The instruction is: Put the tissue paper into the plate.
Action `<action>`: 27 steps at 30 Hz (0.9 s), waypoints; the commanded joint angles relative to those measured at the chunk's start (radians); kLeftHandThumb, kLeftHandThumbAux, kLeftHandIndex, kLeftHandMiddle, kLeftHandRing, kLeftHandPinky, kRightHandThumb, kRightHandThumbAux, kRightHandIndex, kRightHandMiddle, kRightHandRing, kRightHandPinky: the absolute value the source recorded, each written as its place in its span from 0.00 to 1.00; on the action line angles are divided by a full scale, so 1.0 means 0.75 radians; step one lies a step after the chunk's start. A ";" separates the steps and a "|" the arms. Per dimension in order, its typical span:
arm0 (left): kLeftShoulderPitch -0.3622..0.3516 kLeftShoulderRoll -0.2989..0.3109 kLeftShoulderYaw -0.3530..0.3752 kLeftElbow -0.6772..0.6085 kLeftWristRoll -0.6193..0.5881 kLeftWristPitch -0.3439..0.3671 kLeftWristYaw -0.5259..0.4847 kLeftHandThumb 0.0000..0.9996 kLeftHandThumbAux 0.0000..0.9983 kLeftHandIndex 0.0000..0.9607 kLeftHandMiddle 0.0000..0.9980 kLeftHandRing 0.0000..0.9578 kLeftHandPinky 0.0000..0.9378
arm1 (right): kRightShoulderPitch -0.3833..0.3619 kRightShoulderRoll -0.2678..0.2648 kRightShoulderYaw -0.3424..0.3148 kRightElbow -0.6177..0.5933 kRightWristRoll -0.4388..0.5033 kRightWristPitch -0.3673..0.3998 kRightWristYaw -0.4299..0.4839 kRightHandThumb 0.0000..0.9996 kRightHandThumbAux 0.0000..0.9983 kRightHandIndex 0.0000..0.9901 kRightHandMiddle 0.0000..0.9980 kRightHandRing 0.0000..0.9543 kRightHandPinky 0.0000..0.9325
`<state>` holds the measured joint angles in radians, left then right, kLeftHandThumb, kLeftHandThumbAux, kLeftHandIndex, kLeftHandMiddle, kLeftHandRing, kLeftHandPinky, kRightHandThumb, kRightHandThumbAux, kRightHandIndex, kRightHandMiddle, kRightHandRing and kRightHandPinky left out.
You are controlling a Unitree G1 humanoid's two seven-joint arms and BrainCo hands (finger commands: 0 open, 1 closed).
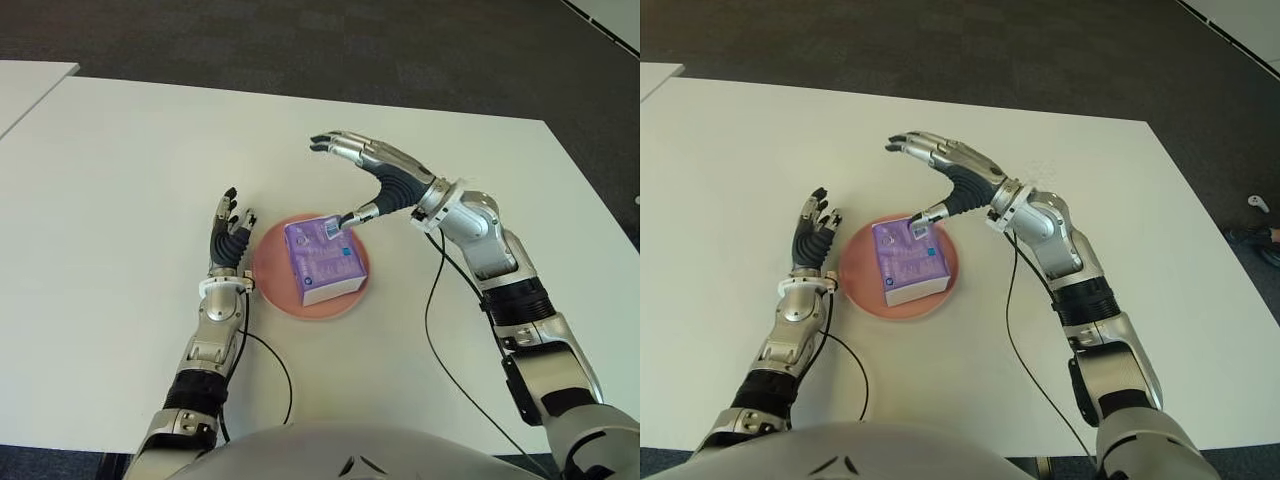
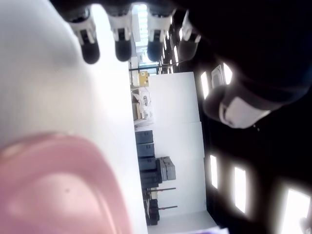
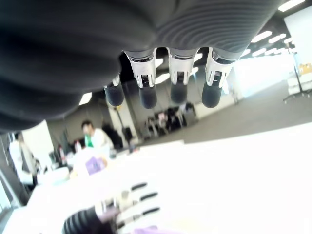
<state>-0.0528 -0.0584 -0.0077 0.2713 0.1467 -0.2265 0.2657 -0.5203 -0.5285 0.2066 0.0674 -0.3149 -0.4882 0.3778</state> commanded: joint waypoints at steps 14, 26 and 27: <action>0.103 -0.043 -0.082 -0.315 0.046 0.263 0.021 0.00 0.56 0.00 0.00 0.00 0.00 | 0.076 0.146 -0.272 0.026 0.091 0.132 -0.294 0.22 0.23 0.00 0.00 0.00 0.00; 0.110 -0.043 -0.079 -0.294 0.039 0.269 0.037 0.00 0.57 0.00 0.00 0.00 0.00 | 0.031 0.348 -0.397 0.183 0.385 0.023 -0.419 0.07 0.45 0.00 0.00 0.00 0.00; 0.109 -0.045 -0.077 -0.291 0.035 0.267 0.037 0.00 0.58 0.00 0.00 0.00 0.00 | 0.049 0.361 -0.409 0.178 0.414 0.014 -0.416 0.06 0.45 0.00 0.00 0.00 0.00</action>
<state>0.0177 -0.0595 -0.0623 0.0389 0.1728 -0.0404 0.2805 -0.5041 -0.2937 -0.0730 0.1990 -0.0720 -0.4565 0.0709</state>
